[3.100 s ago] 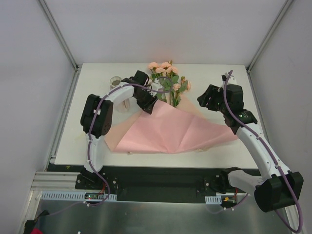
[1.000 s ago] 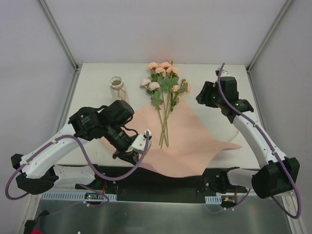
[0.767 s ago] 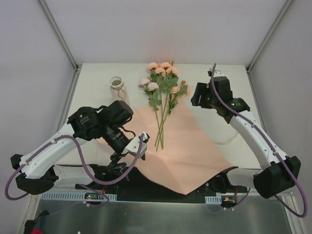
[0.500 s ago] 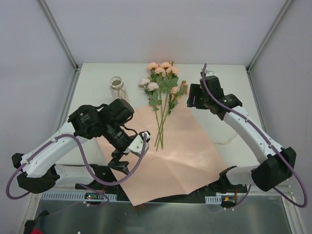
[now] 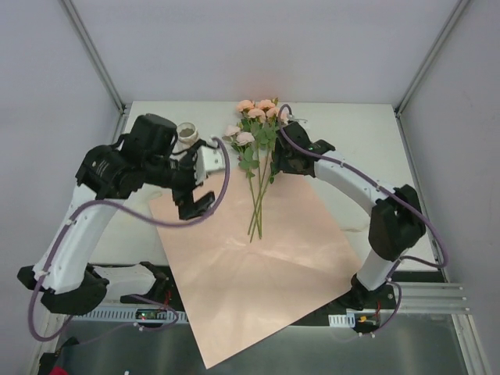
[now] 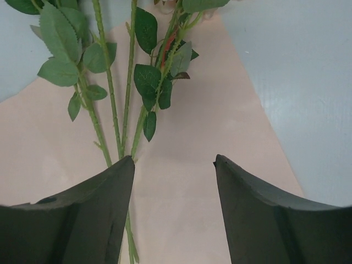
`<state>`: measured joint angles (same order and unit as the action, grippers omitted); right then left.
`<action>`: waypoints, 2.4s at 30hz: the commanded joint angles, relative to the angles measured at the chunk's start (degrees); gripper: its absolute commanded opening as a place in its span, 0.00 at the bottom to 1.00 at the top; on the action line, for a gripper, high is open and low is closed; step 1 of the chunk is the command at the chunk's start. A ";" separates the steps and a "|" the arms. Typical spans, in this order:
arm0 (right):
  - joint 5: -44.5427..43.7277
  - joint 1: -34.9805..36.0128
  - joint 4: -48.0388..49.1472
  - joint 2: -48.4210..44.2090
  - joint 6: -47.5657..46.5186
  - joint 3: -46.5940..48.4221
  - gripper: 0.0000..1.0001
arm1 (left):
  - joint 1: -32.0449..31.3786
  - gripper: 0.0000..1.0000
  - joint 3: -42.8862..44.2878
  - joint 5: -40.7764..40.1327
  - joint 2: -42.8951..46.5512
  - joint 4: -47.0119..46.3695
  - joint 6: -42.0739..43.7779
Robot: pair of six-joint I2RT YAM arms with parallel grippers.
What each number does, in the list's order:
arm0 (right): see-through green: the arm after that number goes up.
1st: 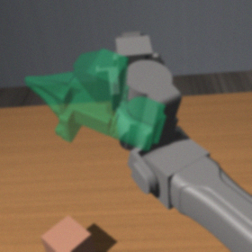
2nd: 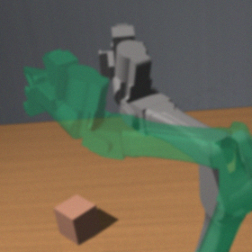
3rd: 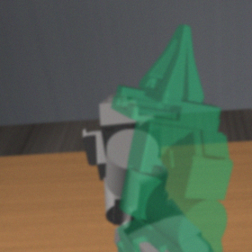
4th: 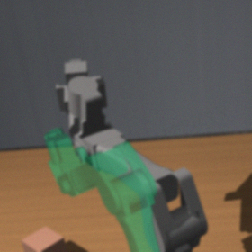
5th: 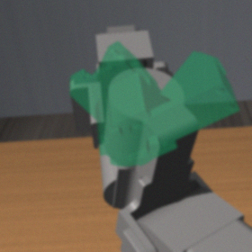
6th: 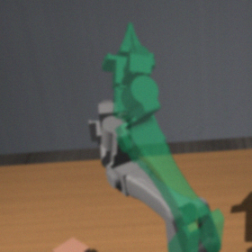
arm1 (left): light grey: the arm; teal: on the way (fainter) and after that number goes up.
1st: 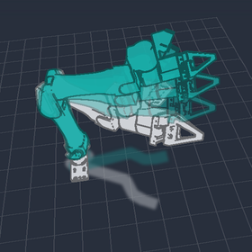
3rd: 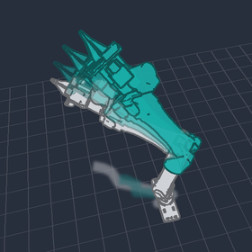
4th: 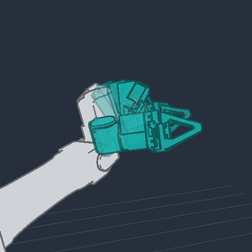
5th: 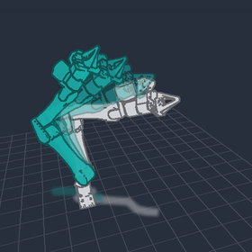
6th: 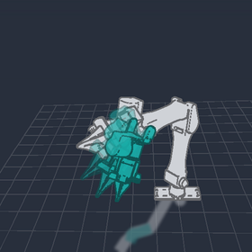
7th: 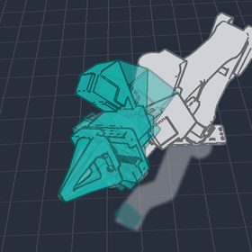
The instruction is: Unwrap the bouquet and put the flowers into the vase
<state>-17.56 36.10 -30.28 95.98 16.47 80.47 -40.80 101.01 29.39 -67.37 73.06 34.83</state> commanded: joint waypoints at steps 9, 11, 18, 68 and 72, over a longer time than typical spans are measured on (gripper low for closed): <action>-0.45 -0.15 9.54 14.84 5.68 5.84 0.63 | 43.94 0.99 -9.59 12.36 0.58 -13.73 -9.16; -0.54 -0.15 9.45 17.20 6.12 7.24 0.63 | 47.03 0.99 -11.18 11.32 0.49 -14.61 -11.08; 1.21 -0.68 8.84 23.45 8.40 10.41 0.58 | 48.62 0.99 -16.80 5.25 1.54 -16.97 -14.44; 27.14 10.84 81.96 15.98 -9.61 33.76 0.01 | 57.93 0.99 -40.54 -3.37 -2.15 -33.77 -22.26; 26.35 10.92 83.89 19.76 -7.77 38.35 0.01 | 58.29 0.99 -41.24 -2.32 -1.79 -34.03 -22.17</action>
<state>6.92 46.70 43.16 114.96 7.88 111.59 16.64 60.62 24.45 -71.13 40.47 12.01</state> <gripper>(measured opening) 0.058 0.992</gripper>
